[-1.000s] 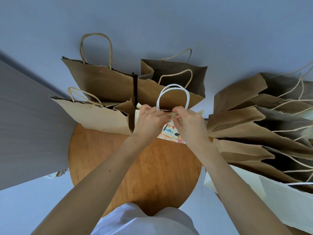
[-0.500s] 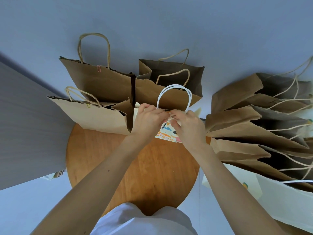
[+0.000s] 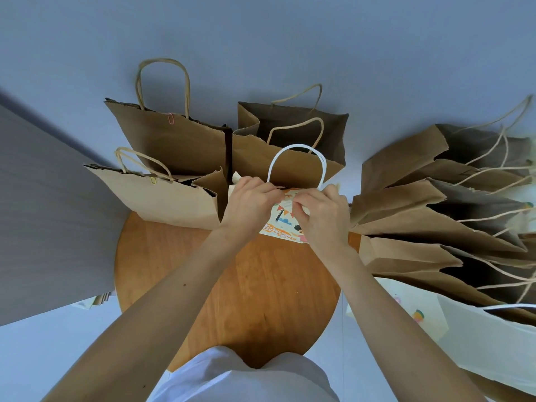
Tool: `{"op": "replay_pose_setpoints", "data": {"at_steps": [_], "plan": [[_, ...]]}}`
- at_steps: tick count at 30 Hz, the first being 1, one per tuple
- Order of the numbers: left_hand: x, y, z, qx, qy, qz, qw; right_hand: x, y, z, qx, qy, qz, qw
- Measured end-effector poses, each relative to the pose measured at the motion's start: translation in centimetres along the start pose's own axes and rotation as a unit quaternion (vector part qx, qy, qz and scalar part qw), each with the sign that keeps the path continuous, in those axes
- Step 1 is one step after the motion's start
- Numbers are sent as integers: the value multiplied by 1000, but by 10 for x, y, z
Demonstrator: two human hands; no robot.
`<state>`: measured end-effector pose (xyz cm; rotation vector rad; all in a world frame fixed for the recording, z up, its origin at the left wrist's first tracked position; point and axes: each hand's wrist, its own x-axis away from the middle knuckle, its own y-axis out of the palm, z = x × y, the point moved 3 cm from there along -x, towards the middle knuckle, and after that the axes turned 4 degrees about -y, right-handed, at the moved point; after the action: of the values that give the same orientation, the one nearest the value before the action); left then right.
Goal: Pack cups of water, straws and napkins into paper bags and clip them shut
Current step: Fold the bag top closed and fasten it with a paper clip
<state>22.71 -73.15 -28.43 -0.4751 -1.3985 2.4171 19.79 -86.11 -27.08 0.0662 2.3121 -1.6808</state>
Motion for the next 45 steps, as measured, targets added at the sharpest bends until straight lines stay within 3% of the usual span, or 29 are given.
{"op": "replay_pose_setpoints", "data": {"at_steps": [6, 9, 11, 13, 16, 20, 22, 28, 35, 45], "plan": [[8, -12, -8, 26, 55, 44, 997, 20, -10, 19, -47, -34, 2, 998], [10, -25, -11, 29, 16, 99, 994, 27, -20, 27, -93, 54, 32, 994], [6, -28, -9, 10, -64, 59, 996, 24, -21, 32, -97, 108, 5, 989], [3, -22, -10, -24, -134, -64, 989, 20, -19, 34, -78, 92, -73, 990], [-1, -14, -7, -157, -104, -164, 968, 13, -21, 35, -13, 24, -128, 991], [1, -11, 2, -195, -120, -155, 961, 22, -21, 39, -22, 72, -207, 975], [4, -9, 8, -198, -130, -153, 959, 27, -19, 39, -48, 98, -210, 972], [12, -6, 21, -209, -145, -143, 956, 27, -10, 44, -90, 79, -281, 952], [22, -11, 33, -218, -161, -121, 955, 34, -31, 53, 37, 60, -189, 979], [64, -50, 42, -170, -168, -67, 969, 42, -69, 26, -14, 23, -176, 984]]}}
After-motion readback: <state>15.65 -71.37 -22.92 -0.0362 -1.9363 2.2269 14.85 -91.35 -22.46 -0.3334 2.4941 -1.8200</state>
